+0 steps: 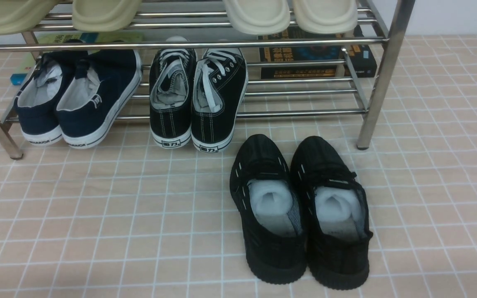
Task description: Take the shoes off the shelf from the light coffee tablecloth by hand.
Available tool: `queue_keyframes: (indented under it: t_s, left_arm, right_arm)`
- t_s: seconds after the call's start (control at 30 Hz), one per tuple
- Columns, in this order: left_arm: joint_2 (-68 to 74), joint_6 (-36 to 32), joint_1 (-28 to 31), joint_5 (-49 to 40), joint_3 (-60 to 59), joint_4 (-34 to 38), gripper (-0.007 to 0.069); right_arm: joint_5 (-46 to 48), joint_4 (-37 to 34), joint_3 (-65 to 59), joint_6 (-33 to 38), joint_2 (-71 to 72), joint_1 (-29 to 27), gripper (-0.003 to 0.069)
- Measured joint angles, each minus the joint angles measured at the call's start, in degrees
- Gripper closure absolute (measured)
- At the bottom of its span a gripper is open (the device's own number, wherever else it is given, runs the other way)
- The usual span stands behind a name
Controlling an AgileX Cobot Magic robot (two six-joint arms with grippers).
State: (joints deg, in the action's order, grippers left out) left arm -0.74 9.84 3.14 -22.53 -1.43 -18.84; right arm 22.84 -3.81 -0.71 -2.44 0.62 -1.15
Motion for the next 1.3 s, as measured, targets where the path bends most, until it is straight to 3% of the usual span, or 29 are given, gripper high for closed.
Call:
queue_keyframes:
  t_s: [1.3]
  left_arm:
    - [0.0, 0.0, 0.0, 0.0, 0.0, 0.0, 0.0385]
  right_arm:
    - [0.0, 0.0, 0.0, 0.0, 0.0, 0.0, 0.0522]
